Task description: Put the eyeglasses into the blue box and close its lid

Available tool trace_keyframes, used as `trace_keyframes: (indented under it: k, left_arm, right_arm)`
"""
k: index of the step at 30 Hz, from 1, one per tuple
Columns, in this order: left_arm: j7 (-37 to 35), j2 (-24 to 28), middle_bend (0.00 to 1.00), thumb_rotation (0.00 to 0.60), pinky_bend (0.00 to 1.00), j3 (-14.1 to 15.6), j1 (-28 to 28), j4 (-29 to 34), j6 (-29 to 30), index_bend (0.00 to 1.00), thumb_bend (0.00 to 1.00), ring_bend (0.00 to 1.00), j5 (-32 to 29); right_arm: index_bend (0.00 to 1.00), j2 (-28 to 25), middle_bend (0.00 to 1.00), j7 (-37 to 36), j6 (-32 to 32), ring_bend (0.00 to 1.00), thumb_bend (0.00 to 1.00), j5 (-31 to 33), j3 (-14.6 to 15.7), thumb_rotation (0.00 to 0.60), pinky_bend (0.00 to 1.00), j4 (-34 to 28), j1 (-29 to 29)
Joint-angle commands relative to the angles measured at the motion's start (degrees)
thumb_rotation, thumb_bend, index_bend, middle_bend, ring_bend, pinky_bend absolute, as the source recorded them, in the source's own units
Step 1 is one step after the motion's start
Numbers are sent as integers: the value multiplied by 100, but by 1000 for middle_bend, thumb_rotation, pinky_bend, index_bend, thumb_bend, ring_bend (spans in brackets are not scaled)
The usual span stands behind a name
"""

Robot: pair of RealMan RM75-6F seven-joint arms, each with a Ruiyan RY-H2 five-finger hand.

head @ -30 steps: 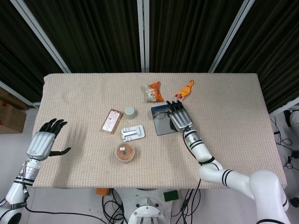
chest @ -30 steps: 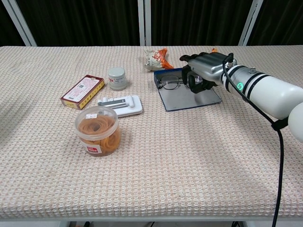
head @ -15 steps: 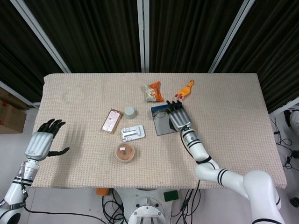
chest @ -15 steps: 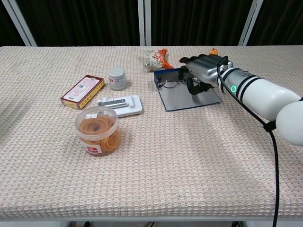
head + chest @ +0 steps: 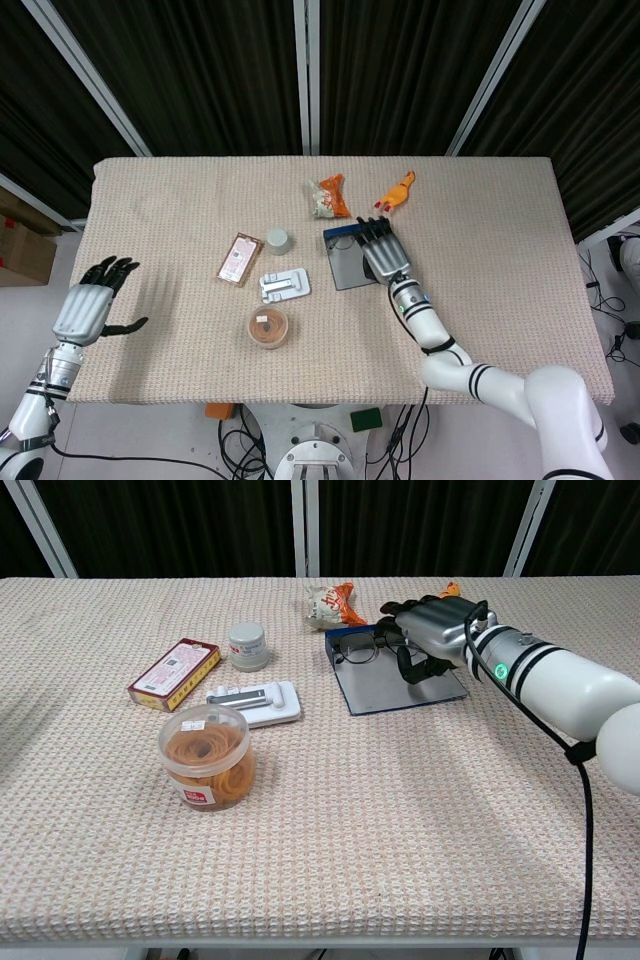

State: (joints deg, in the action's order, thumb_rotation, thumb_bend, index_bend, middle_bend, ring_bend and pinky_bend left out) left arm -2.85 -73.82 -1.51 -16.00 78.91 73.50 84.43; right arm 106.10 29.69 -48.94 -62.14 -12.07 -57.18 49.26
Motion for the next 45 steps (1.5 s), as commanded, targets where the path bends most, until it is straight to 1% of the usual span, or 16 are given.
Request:
trace_keyframes:
  k: [1, 2, 5, 6, 7, 8, 9, 11, 20, 28, 30, 33, 37, 39, 44, 45]
  left_arm:
    - [3, 2, 99, 428, 155, 2, 1, 4, -4, 143, 132, 52, -2]
    - [7, 0, 99, 428, 155, 2, -2, 2, -13, 143, 132, 52, -4]
    - [17, -14, 99, 426, 156, 3, -13, 7, -27, 144, 132, 52, 5]
    - [24, -24, 99, 427, 156, 4, -19, 12, -25, 144, 132, 52, 17]
    - [31, -31, 99, 426, 156, 4, -23, 15, -23, 144, 131, 52, 26]
    - [43, -43, 99, 428, 156, 6, -26, 18, -19, 144, 132, 52, 35]
    - [51, -51, 99, 428, 156, 6, -29, 22, -20, 144, 132, 52, 38]
    - [64, -60, 99, 429, 156, 5, -34, 30, -27, 144, 132, 52, 38]
    - [39, -70, 99, 430, 157, -18, -69, -28, -114, 144, 132, 52, -24]
    - [-23, -94, 99, 429, 156, -19, -102, -98, -181, 144, 132, 52, -38]
    - [-27, -101, 99, 426, 156, -17, -105, -106, -181, 144, 132, 52, -31]
    - [-21, -98, 99, 429, 156, -15, -101, -100, -177, 144, 132, 52, -37]
    - [-12, -76, 99, 430, 157, -21, -94, -88, -174, 144, 131, 52, -59]
    - [-17, -71, 99, 429, 158, -29, -93, -88, -169, 144, 132, 52, -67]
    - [-54, -95, 99, 429, 158, -32, -104, -128, -190, 144, 132, 52, -73]
    - [-62, -102, 99, 428, 158, -31, -108, -139, -197, 144, 132, 52, -73]
  right_arm:
    - [115, -479, 0, 134, -294, 0, 758, -121, 237, 394, 0, -780, -317]
    - [106, -624, 0, 223, -364, 0, 679, -153, 317, 398, 0, -990, -391]
    - [88, -858, 0, 454, -416, 0, 435, -114, 427, 417, 0, -1313, -483]
    - [86, -912, 0, 515, -415, 0, 395, -74, 439, 431, 0, -1389, -498]
    - [86, -935, 0, 545, -410, 0, 355, -45, 441, 457, 0, -1419, -503]
    - [86, -942, 0, 565, -414, 0, 334, -25, 437, 491, 0, -1430, -505]
    - [91, -935, 0, 554, -422, 0, 329, -35, 435, 509, 0, -1422, -504]
    - [123, -913, 0, 492, -427, 0, 327, -75, 438, 536, 0, -1390, -505]
    - [162, -742, 0, 416, -293, 0, 333, -117, 480, 547, 0, -1111, -455]
    - [190, -597, 0, 541, -208, 0, 333, -75, 500, 555, 0, -928, -401]
    - [211, -548, 0, 527, -164, 0, 333, -61, 476, 566, 0, -850, -369]
    - [248, -489, 0, 503, -65, 0, 333, -32, 435, 597, 0, -741, -306]
    - [321, -419, 0, 404, 14, 0, 342, -64, 383, 600, 0, -630, -229]
    - [363, -383, 0, 302, 6, 0, 379, -136, 368, 600, 0, -580, -207]
    - [462, -206, 0, -159, -174, 0, 589, -550, 382, 600, 0, -256, -186]
    - [469, -166, 0, -205, -190, 0, 611, -606, 390, 600, 0, -168, -177]
